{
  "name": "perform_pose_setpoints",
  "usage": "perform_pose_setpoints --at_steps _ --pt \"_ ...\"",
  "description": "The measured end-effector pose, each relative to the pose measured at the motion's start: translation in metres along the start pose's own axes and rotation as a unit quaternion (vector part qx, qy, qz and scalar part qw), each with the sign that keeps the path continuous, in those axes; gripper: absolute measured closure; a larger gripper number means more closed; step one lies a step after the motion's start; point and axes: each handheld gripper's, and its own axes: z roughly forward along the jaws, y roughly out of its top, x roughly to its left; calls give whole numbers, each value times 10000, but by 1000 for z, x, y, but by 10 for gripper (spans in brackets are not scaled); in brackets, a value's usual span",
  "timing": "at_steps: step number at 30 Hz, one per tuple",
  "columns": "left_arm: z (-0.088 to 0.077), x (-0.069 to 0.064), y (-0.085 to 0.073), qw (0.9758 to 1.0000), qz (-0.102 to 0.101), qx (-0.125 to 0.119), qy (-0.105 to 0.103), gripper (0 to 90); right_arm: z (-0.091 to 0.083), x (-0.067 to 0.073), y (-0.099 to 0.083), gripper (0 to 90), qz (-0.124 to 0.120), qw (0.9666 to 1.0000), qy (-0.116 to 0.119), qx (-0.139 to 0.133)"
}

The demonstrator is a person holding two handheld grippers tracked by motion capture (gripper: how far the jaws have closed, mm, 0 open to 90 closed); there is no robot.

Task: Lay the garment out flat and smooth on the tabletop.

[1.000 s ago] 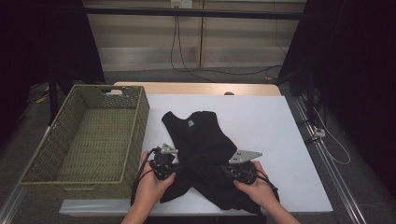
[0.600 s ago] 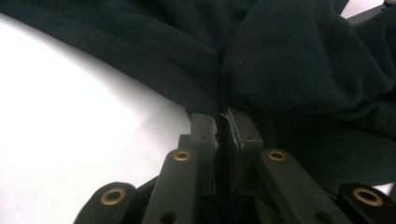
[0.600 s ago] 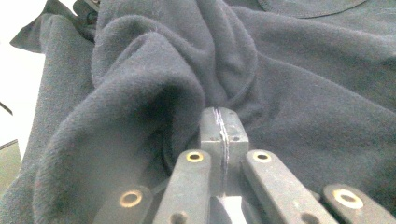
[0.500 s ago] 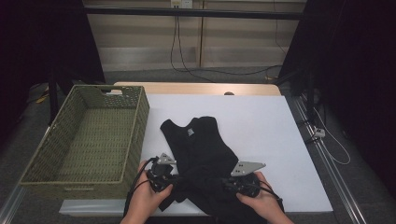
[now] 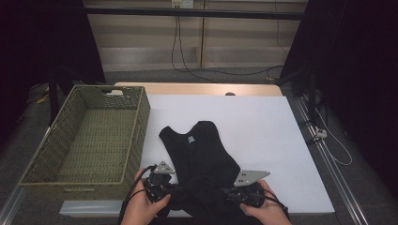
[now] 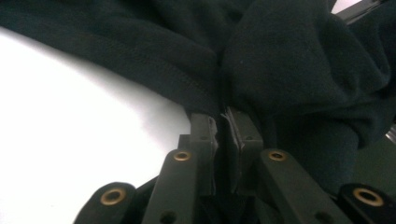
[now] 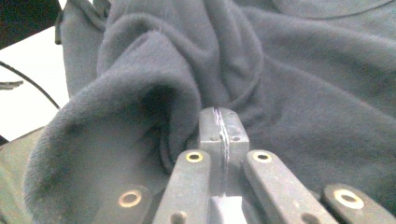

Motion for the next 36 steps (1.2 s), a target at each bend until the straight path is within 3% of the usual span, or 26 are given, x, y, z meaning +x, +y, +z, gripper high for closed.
perform_pose_setpoints --at_steps 2,4,6,9,11,14,17,19,22,25,26,27,28,30,35,36 --pt "0 6 3 9997 42 -202 139 649 -6 -7 5 729 143 9995 -155 -245" --pt "-1 11 8 9988 -2 -373 323 529 -10 -16 11 690 203 9984 -353 -404" --pt "1 18 15 9972 -208 -509 504 433 -9 -24 19 585 266 9967 -587 -503" --pt "6 27 29 9946 -392 -653 702 366 3 -39 28 450 351 9939 -919 -492" --pt "12 35 38 9921 -529 -755 853 299 15 -51 33 444 377 9918 -1155 -401" --pt "19 50 49 9902 -626 -746 1005 286 28 -69 39 420 565 9877 -1421 -333" --pt "27 64 56 9871 -709 -771 1209 256 39 -78 39 446 786 9881 -1309 -196" --pt "30 72 60 9844 -798 -839 1321 248 45 -78 37 442 652 9884 -1371 -95" --pt "36 84 69 9808 -830 -869 1538 232 44 -78 39 467 666 9882 -1379 -34" --pt "41 97 74 9776 -987 -888 1634 225 43 -76 38 647 641 9901 -1250 -44" --pt "42 100 76 9754 -1030 -906 1723 224 43 -75 38 686 579 9911 -1195 -50" --pt "44 102 77 9746 -976 -891 1808 222 43 -72 38 726 510 9925 -1107 -37" --pt "46 104 80 9728 -946 -911 1909 222 44 -69 37 727 460 9934 -1051 -46" --pt "50 107 85 9716 -838 -911 2017 218 45 -64 37 737 402 9941 -1010 -48" --pt "58 117 93 9644 -948 -965 2273 207 45 -65 36 737 422 9947 -937 -106" --pt "59 120 93 9638 -928 -901 2330 208 45 -65 36 737 394 9947 -948 -115"
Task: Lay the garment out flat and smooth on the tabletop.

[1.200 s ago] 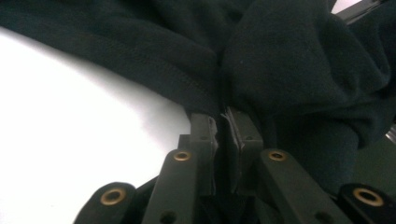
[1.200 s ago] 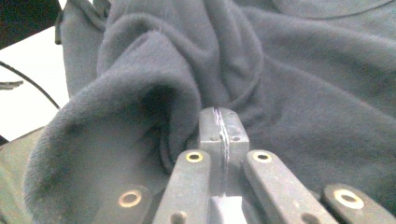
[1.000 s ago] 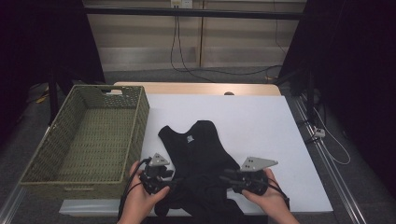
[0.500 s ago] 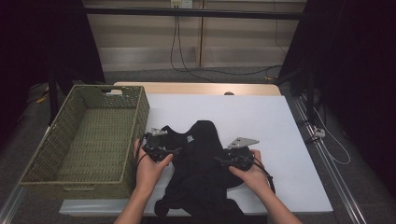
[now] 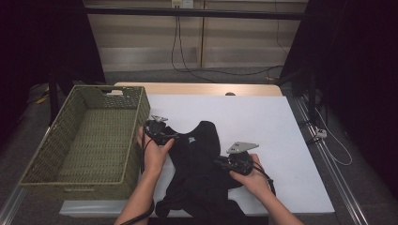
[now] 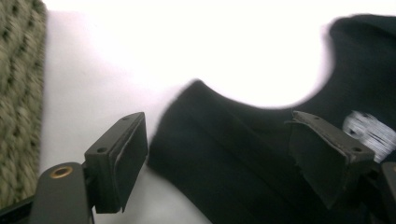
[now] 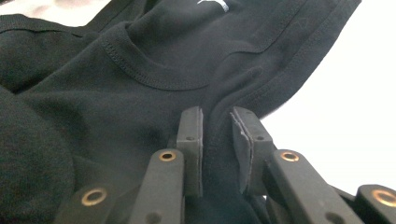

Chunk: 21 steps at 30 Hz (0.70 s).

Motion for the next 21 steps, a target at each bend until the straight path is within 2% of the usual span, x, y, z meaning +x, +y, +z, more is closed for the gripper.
perform_pose_setpoints --at_steps 1,2,4,5,6,8,9,11,14,16,18,19,21 --pt "2 1 0 10000 -29 -3 59 208 0 0 0 737 -7 10000 0 -5" --pt "4 1 0 10000 -47 31 19 208 0 0 0 737 -15 10000 3 -5" --pt "5 1 0 9999 -9 37 157 220 0 0 0 738 -13 10000 14 -8" --pt "5 0 1 9998 108 82 168 256 0 0 0 742 -29 10000 22 -11" --pt "3 -2 2 9998 90 118 136 320 0 0 0 759 -33 10000 37 -10" --pt "-1 -6 4 9997 89 212 -110 574 0 2 -1 803 2 9999 157 1" --pt "-3 -7 4 9993 67 276 -240 650 0 3 -1 809 -55 9997 229 3" --pt "-6 -12 1 9970 -17 368 -680 783 -1 8 -1 818 -114 9995 292 18" --pt "-14 -25 -8 9934 28 459 -1048 814 -3 16 -4 823 -132 9987 500 24" --pt "-21 -33 -14 9909 97 507 -1241 820 -5 23 -5 826 -237 9980 591 30" --pt "-27 -40 -19 9887 263 573 -1362 823 -8 30 -6 828 -249 9965 790 75" --pt "-30 -43 -22 9878 247 604 -1411 824 -9 34 -8 828 -309 9960 838 76" --pt "-35 -48 -26 9865 364 625 -1470 824 -12 44 -10 829 -378 9949 924 116"
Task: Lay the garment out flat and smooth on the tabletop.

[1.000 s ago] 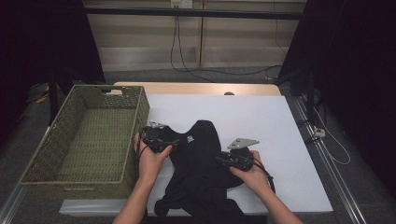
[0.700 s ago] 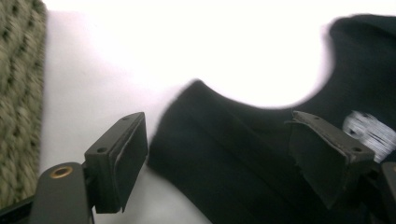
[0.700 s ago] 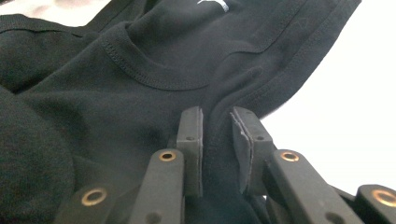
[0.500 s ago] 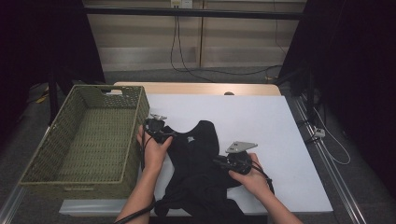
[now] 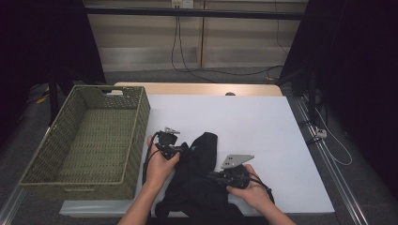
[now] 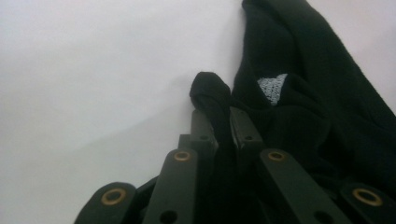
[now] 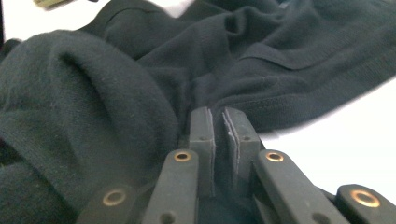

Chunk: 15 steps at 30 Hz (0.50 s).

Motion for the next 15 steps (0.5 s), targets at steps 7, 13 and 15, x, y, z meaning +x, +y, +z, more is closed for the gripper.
perform_pose_setpoints --at_steps 7,13,15 --pt "-10 -11 -15 9999 37 3 -112 825 -5 27 -7 829 -236 9991 331 96" --pt "-14 -8 -19 9998 -51 33 -214 825 -9 28 -9 830 -252 9984 472 173" --pt "-15 -6 -19 9997 -46 28 -231 825 -10 28 -9 830 -289 9979 531 229"
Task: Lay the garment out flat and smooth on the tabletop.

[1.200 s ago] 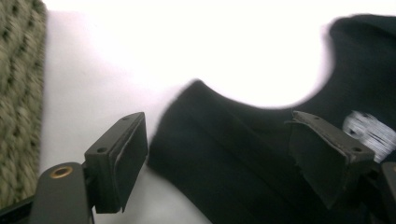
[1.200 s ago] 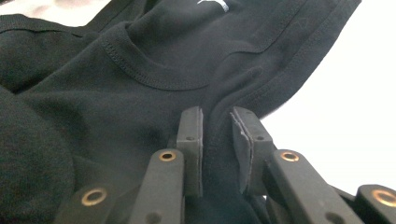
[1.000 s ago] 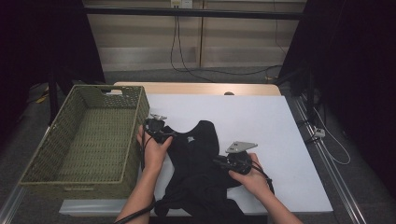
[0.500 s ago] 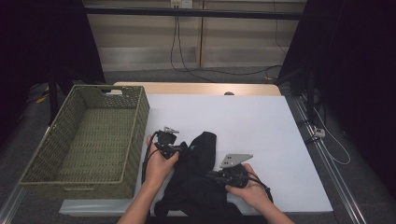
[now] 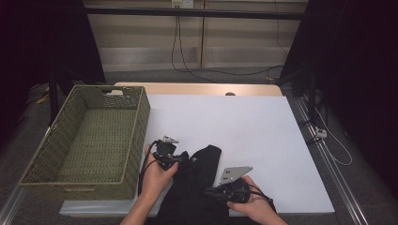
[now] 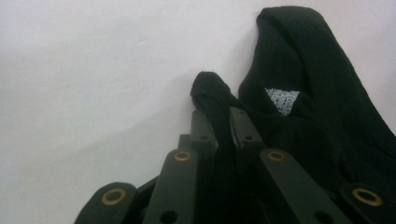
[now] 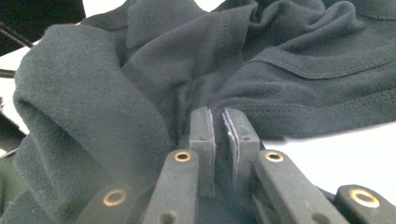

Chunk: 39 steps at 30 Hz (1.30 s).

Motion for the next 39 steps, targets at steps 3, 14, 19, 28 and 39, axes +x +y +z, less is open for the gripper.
perform_pose_setpoints --at_steps 3,14,19,28,39 --pt "-2 2 0 10000 -25 23 25 826 -2 0 0 827 45 9999 101 21" --pt "0 6 2 9998 -175 -28 92 828 -24 -25 5 464 529 9967 -457 -418" --pt "1 8 4 9998 -154 -25 130 829 -22 -59 20 386 911 9862 -1254 -589" --pt "3 12 6 9996 -277 -56 82 832 -3 -103 30 446 1424 9731 -1705 -613" --pt "3 14 10 9995 -276 -76 148 832 14 -108 31 860 1140 9776 -1727 -380"
